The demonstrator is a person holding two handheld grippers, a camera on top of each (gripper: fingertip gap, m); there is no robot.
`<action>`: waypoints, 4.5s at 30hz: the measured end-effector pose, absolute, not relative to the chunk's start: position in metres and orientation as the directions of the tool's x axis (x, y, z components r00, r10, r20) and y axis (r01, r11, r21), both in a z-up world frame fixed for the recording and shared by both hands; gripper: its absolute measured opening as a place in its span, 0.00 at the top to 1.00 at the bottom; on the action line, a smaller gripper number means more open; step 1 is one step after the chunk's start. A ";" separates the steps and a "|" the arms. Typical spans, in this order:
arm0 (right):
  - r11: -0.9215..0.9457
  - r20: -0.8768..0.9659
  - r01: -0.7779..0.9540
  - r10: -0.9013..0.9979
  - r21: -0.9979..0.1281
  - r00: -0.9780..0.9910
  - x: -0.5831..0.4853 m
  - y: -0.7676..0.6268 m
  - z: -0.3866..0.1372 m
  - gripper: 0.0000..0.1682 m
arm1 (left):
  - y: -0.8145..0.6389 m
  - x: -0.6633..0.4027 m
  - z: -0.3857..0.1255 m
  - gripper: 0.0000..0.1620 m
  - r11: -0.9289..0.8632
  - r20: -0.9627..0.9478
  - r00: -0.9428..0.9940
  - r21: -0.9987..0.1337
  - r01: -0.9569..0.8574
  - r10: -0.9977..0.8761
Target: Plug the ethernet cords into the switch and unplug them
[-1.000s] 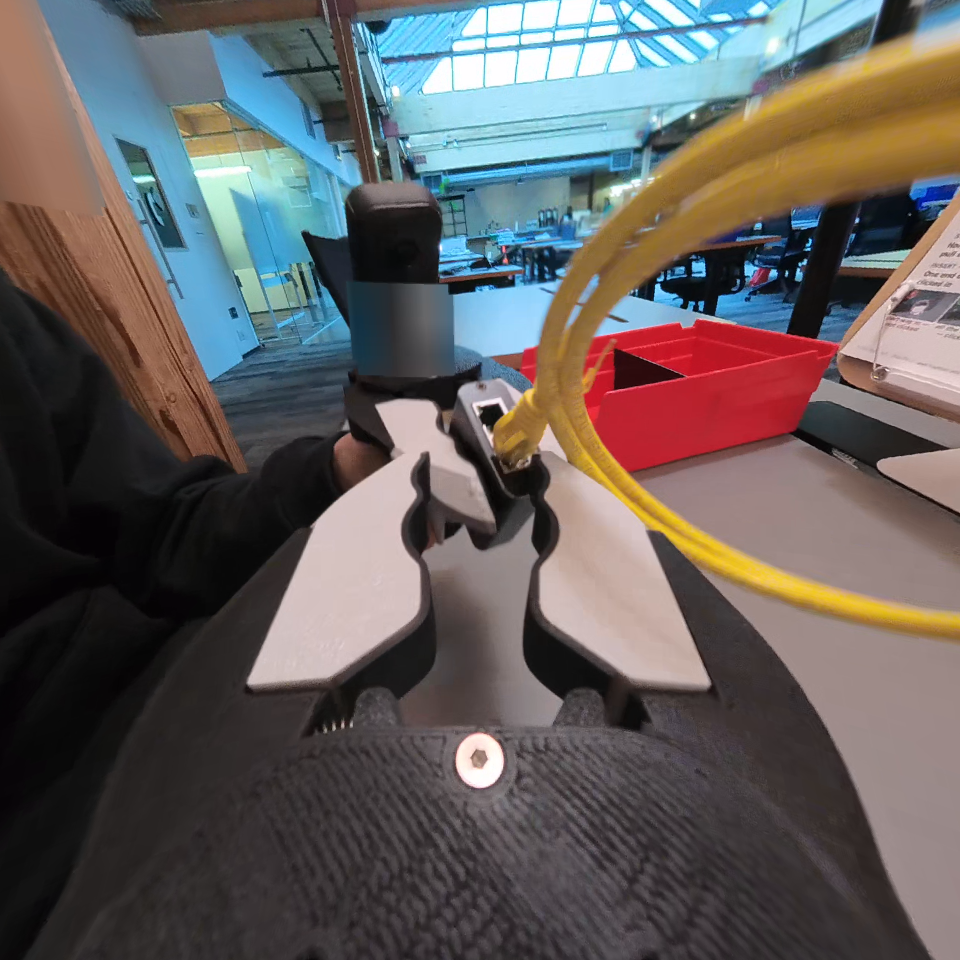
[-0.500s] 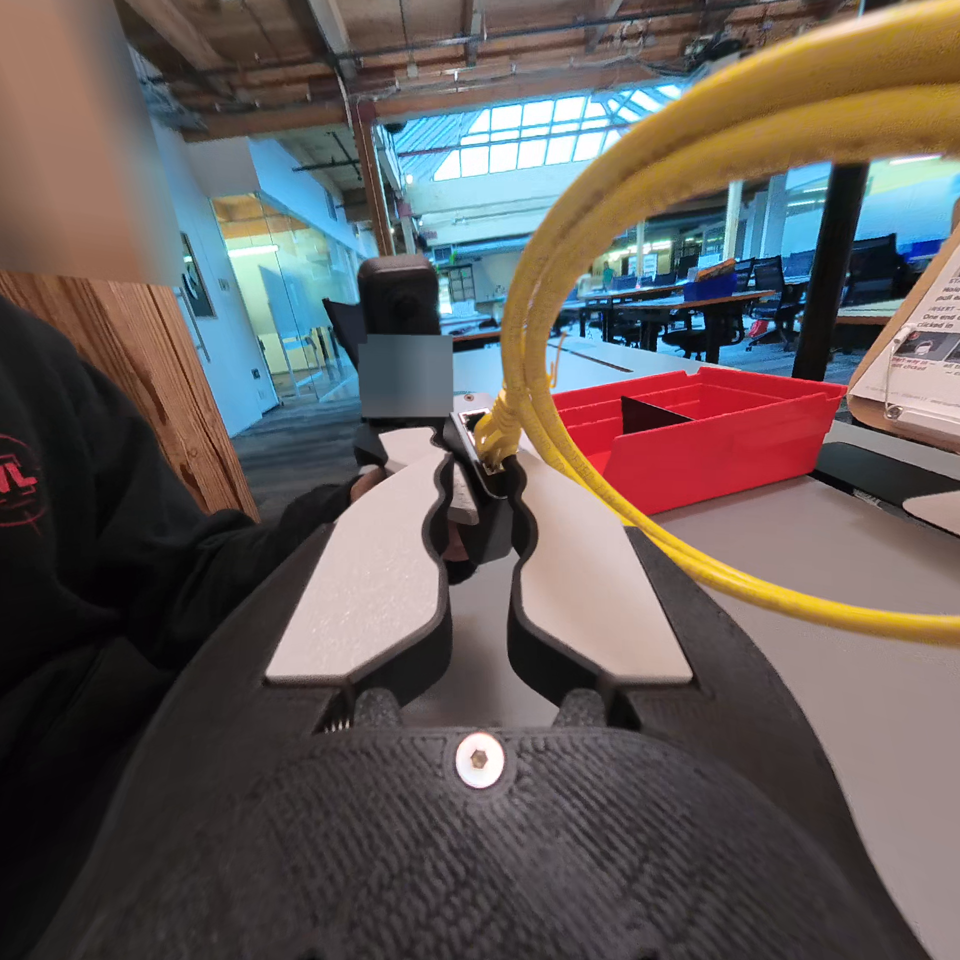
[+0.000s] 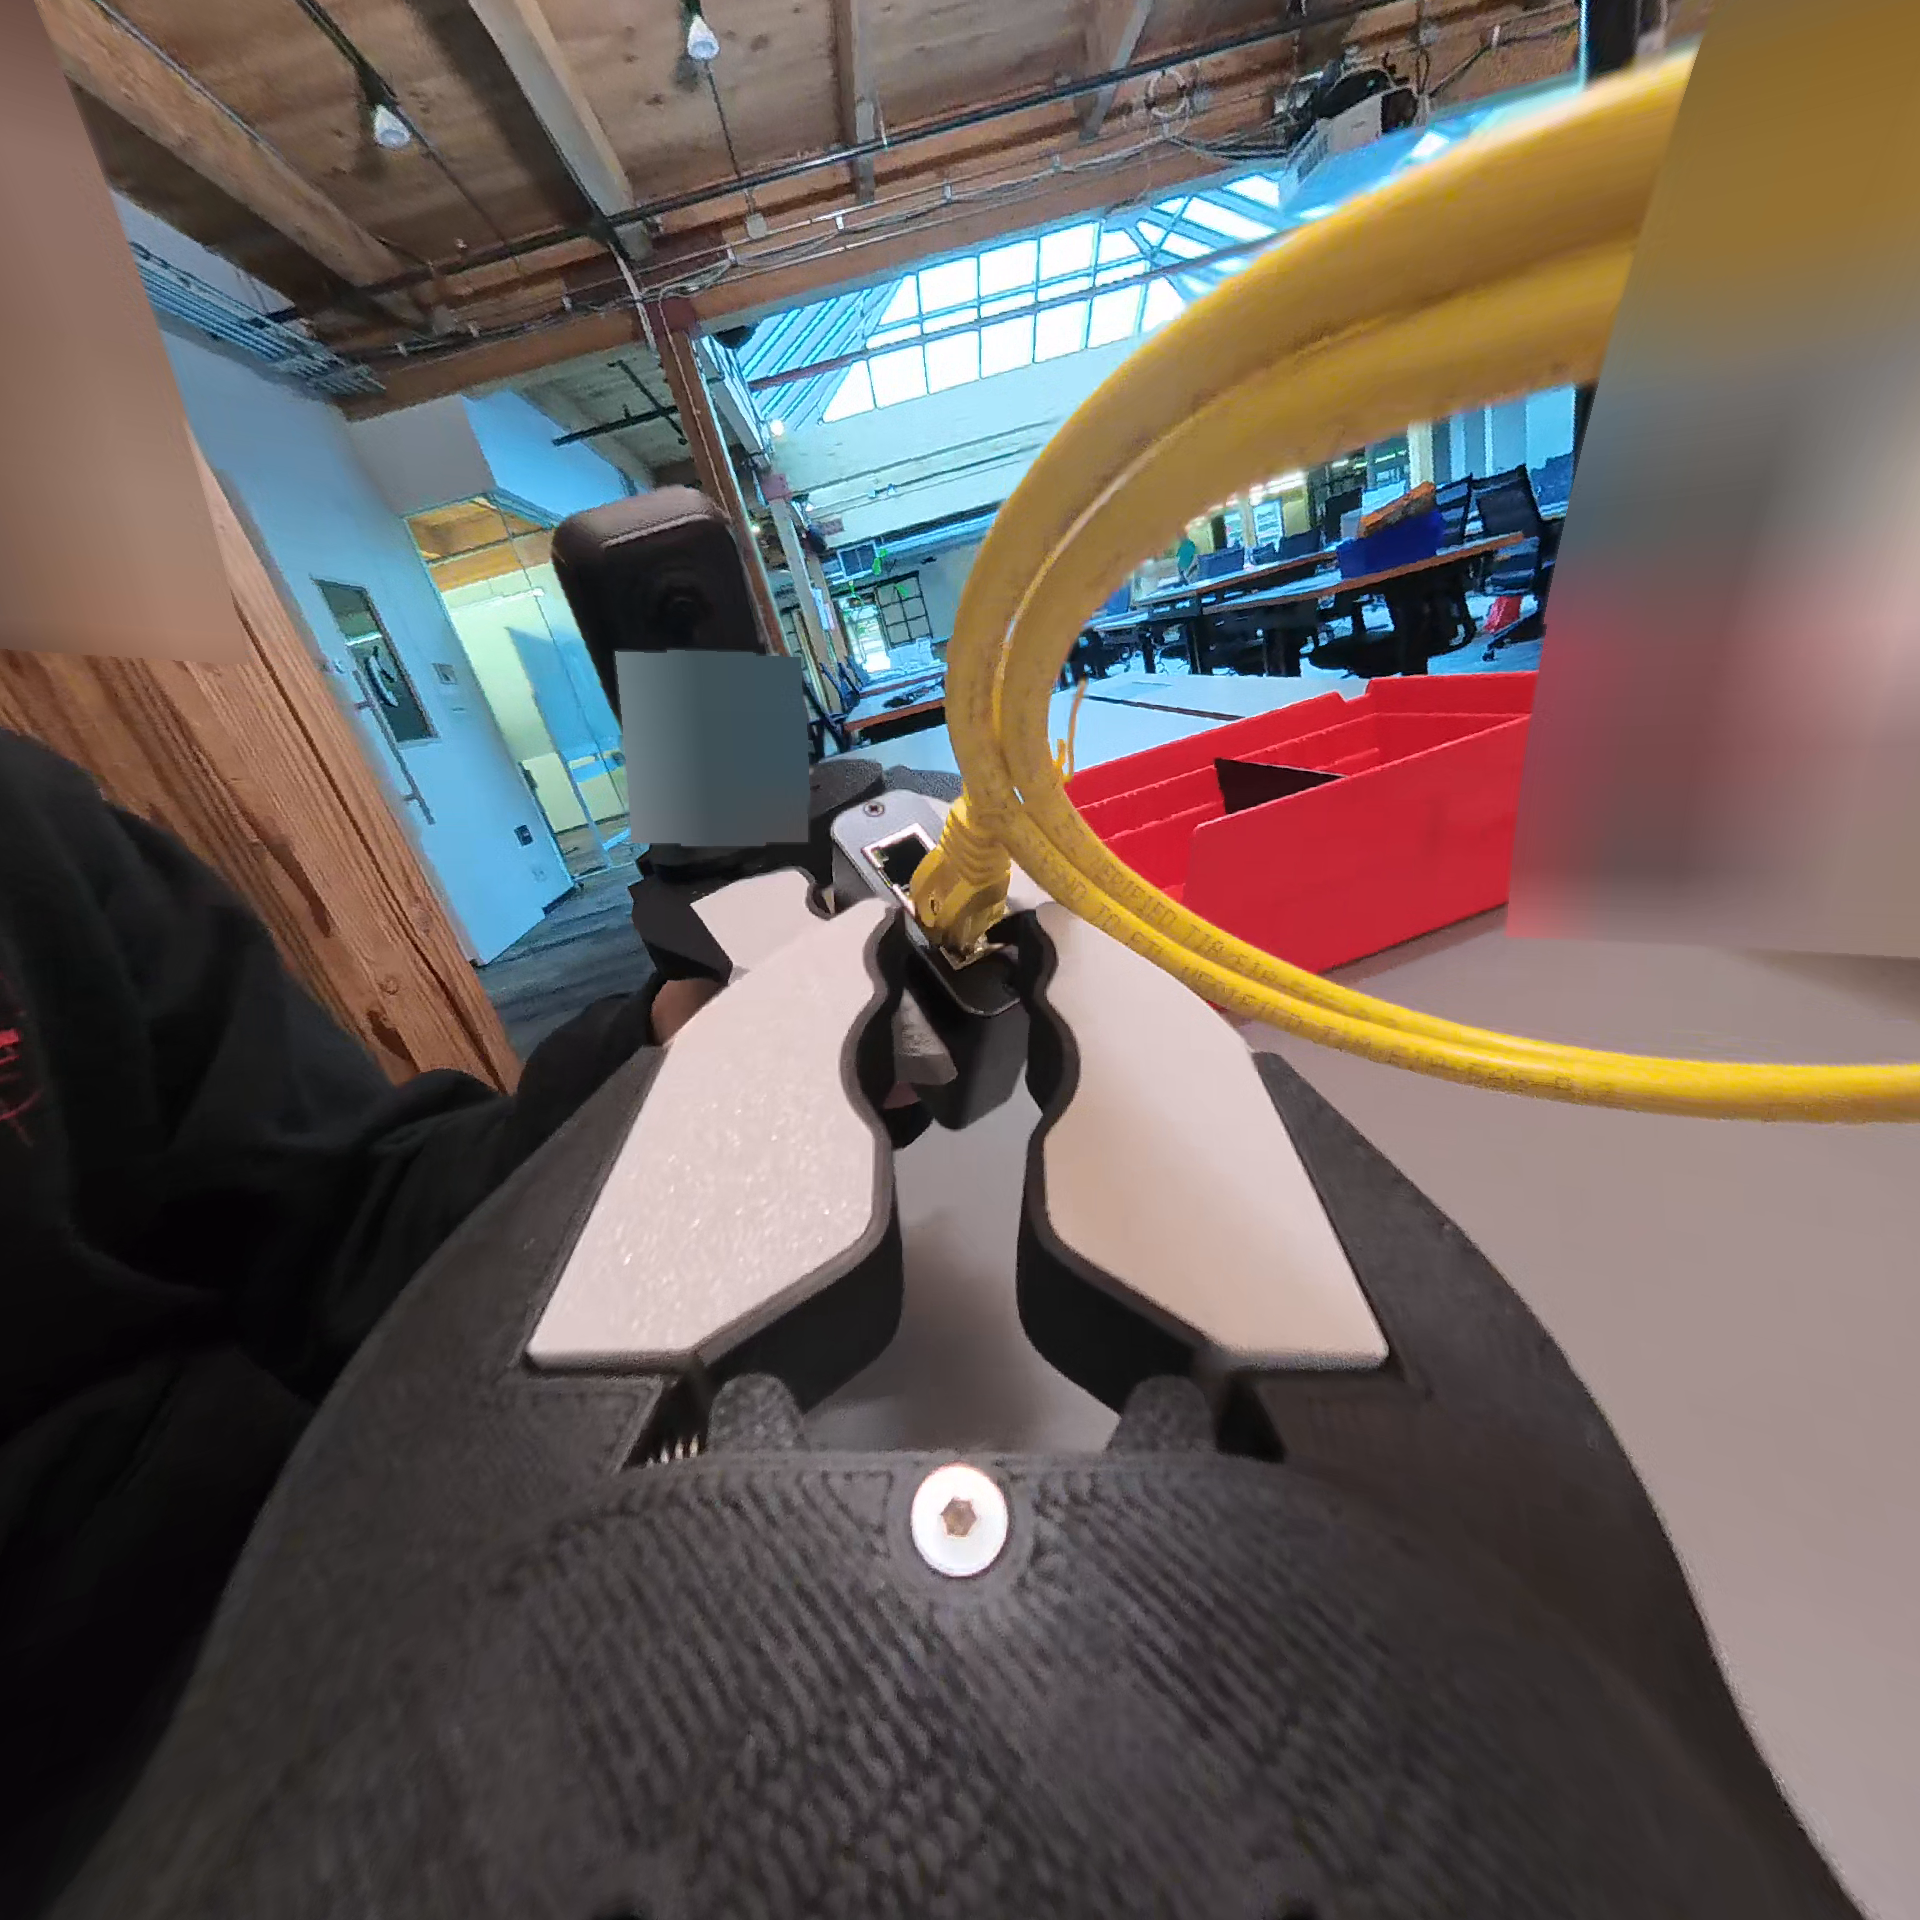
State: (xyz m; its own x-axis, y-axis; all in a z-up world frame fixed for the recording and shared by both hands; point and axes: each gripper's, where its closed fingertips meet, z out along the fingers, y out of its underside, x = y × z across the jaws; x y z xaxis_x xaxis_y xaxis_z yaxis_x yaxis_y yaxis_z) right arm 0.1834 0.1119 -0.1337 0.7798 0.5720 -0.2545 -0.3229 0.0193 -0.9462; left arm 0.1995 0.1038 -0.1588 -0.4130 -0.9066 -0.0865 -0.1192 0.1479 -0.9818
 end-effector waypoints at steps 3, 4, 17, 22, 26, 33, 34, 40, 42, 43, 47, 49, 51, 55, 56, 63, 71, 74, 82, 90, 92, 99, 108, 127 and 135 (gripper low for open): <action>-0.013 -0.280 -0.332 0.572 -0.943 0.771 0.184 0.112 -0.139 0.87 | 0.105 0.200 -0.162 0.84 0.169 -0.101 -0.405 -0.976 -0.135 -0.909; -0.018 -0.285 -0.336 0.572 -0.942 0.769 0.185 0.112 -0.140 0.87 | 0.105 0.200 -0.163 0.83 0.177 -0.108 -0.402 -0.974 -0.139 -0.909; -0.070 -0.304 -0.316 0.533 -0.946 0.790 0.187 0.117 -0.151 0.87 | 0.111 0.202 -0.170 0.84 0.174 -0.095 -0.378 -0.968 -0.181 -0.921; -0.036 -0.322 -0.367 0.565 -0.929 0.760 0.186 0.114 -0.140 0.86 | 0.112 0.199 -0.155 0.84 0.025 0.022 -0.407 -0.994 -0.111 -0.913; -0.018 -0.313 -0.375 0.590 -0.927 0.744 0.184 0.109 -0.134 0.83 | 0.106 0.193 -0.141 0.83 -0.069 0.078 -0.480 -0.997 -0.035 -0.874; 0.052 -0.212 -0.309 0.620 -0.950 0.756 0.173 0.102 -0.118 0.84 | 0.088 0.181 -0.133 0.84 -0.156 0.130 -0.640 -0.988 -0.016 -0.757; 0.056 -0.207 -0.306 0.623 -0.950 0.755 0.172 0.102 -0.117 0.85 | 0.086 0.181 -0.134 0.83 -0.164 0.140 -0.649 -0.986 -0.024 -0.748; 0.126 -0.156 -0.291 0.614 -0.948 0.774 0.166 0.103 -0.107 0.91 | 0.076 0.187 -0.158 0.83 -0.062 0.139 -0.648 -0.988 -0.140 -0.749; 0.092 -0.153 -0.264 0.620 -0.960 0.770 0.164 0.103 -0.112 0.93 | 0.073 0.189 -0.170 0.84 0.002 0.117 -0.643 -0.983 -0.181 -0.757; 0.052 -0.171 -0.257 0.618 -0.965 0.767 0.164 0.104 -0.117 0.93 | 0.074 0.191 -0.175 0.84 0.036 0.098 -0.628 -0.980 -0.196 -0.772; 0.028 -0.175 -0.239 0.599 -0.971 0.781 0.170 0.104 -0.121 0.93 | 0.073 0.193 -0.179 0.83 0.034 0.114 -0.620 -0.974 -0.222 -0.776; 0.033 -0.195 -0.268 0.601 -0.963 0.775 0.174 0.102 -0.120 0.93 | 0.076 0.193 -0.171 0.82 0.001 0.110 -0.615 -0.984 -0.177 -0.781; 0.051 -0.203 -0.284 0.580 -0.958 0.789 0.182 0.100 -0.118 0.93 | 0.083 0.193 -0.158 0.78 -0.055 0.112 -0.597 -0.992 -0.113 -0.795; 0.069 -0.218 -0.315 0.581 -0.947 0.784 0.191 0.094 -0.112 0.93 | 0.087 0.186 -0.144 0.76 -0.139 0.148 -0.625 -0.988 -0.064 -0.766; 0.065 -0.217 -0.311 0.583 -0.948 0.783 0.192 0.093 -0.113 0.93 | 0.086 0.185 -0.147 0.76 -0.126 0.144 -0.631 -0.989 -0.074 -0.763; 0.063 -0.203 -0.299 0.604 -0.952 0.771 0.183 0.094 -0.112 0.93 | 0.081 0.191 -0.171 0.84 0.083 0.016 -0.600 -0.987 -0.137 -0.800; 0.025 -0.157 -0.205 0.552 -0.978 0.819 0.183 0.099 -0.122 0.83 | 0.084 0.191 -0.171 0.84 -0.054 0.167 -0.606 -0.978 -0.200 -0.778; 0.011 -0.159 -0.194 0.527 -0.981 0.835 0.181 0.103 -0.122 0.80 | 0.085 0.190 -0.169 0.84 -0.088 0.198 -0.613 -0.975 -0.205 -0.765; -0.051 -0.260 -0.275 0.526 -0.960 0.810 0.182 0.106 -0.125 0.77 | 0.091 0.191 -0.172 0.84 -0.069 0.173 -0.590 -0.979 -0.194 -0.788; -0.047 -0.244 -0.257 0.512 -0.965 0.823 0.186 0.105 -0.127 0.86 | 0.091 0.191 -0.172 0.84 -0.092 0.196 -0.597 -0.976 -0.200 -0.778; -0.050 -0.253 -0.265 0.512 -0.963 0.821 0.186 0.106 -0.128 0.85 | 0.091 0.191 -0.173 0.84 -0.088 0.195 -0.597 -0.975 -0.204 -0.778; -0.057 -0.252 -0.263 0.529 -0.963 0.810 0.186 0.104 -0.129 0.86 | 0.087 0.190 -0.172 0.84 -0.093 0.205 -0.619 -0.974 -0.209 -0.758; -0.060 -0.242 -0.251 0.546 -0.966 0.802 0.184 0.102 -0.130 0.90 | 0.081 0.189 -0.173 0.84 -0.093 0.212 -0.645 -0.972 -0.214 -0.734; -0.078 -0.244 -0.241 0.538 -0.967 0.807 0.182 0.103 -0.129 0.90 | 0.079 0.187 -0.170 0.84 -0.121 0.234 -0.659 -0.969 -0.213 -0.715; -0.076 -0.211 -0.203 0.545 -0.976 0.812 0.179 0.098 -0.128 0.90 | 0.075 0.185 -0.169 0.84 -0.094 0.208 -0.671 -0.975 -0.203 -0.712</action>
State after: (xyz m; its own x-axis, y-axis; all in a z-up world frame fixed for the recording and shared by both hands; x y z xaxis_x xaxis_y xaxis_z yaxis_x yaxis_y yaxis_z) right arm 0.1789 0.0983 -0.1281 0.8116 0.5447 -0.2111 -0.2031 -0.0758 -0.9762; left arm 0.1854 0.0746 -0.1692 -0.6705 -0.7121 0.2083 -0.2033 -0.0937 -0.9746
